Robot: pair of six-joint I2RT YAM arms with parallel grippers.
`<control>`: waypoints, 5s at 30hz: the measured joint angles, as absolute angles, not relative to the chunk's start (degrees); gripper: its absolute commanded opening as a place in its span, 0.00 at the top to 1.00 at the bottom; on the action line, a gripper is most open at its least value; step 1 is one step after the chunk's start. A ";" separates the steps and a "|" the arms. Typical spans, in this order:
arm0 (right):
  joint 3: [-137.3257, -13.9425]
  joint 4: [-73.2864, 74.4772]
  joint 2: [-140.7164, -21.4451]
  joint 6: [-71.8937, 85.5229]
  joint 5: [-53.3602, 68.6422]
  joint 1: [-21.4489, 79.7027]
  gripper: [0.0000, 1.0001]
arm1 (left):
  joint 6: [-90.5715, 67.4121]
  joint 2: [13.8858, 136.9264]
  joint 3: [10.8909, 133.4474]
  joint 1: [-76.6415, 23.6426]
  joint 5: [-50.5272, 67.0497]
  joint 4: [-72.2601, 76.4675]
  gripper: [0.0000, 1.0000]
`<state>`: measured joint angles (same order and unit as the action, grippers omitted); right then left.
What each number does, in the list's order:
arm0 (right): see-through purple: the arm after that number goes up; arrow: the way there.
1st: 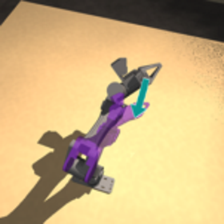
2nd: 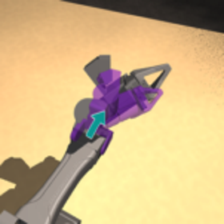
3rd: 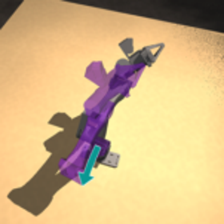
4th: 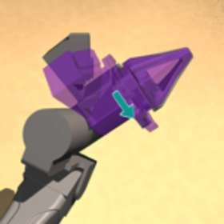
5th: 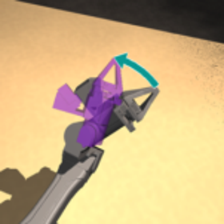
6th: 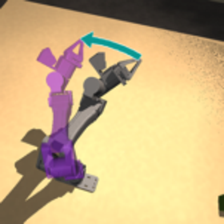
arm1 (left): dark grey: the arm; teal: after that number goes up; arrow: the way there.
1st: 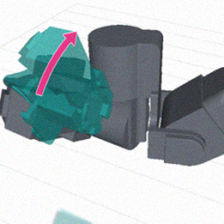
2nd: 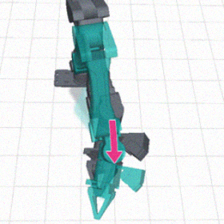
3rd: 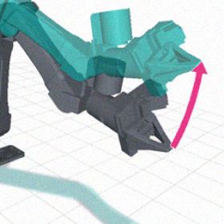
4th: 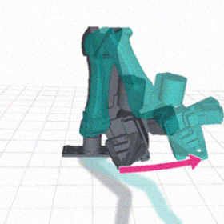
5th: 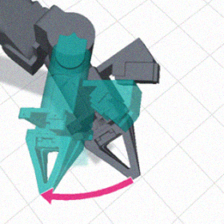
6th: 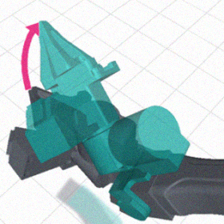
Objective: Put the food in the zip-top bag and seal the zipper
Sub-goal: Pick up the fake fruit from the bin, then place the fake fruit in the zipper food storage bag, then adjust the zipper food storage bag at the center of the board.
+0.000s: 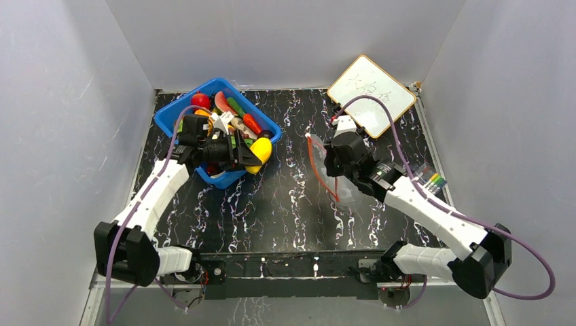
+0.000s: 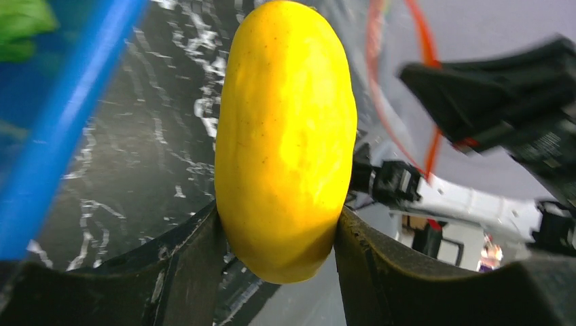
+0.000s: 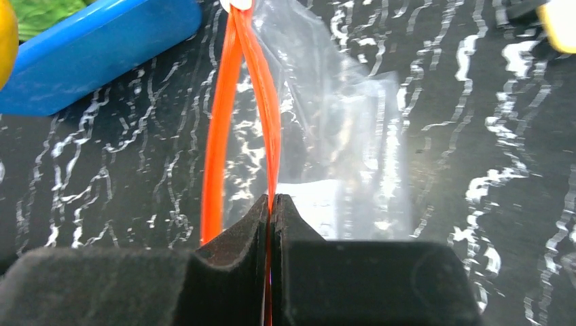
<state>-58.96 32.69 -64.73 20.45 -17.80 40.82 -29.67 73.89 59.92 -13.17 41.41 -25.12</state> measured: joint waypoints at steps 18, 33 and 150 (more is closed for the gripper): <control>-45.74 8.60 -63.22 28.36 -6.00 42.85 1.00 | -35.11 65.80 52.21 -16.80 57.65 -20.34 0.77; -42.28 1.87 -59.75 25.93 -7.62 46.39 1.00 | -40.75 70.02 52.05 -27.68 55.51 -13.43 0.79; -55.48 21.23 -59.94 39.53 -33.80 57.54 1.00 | -40.25 77.58 67.42 -32.75 26.13 -22.79 1.00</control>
<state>-55.48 21.23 -59.94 39.53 -33.80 57.54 -40.25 77.58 67.42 -32.75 26.13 -22.79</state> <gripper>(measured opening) 0.084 0.010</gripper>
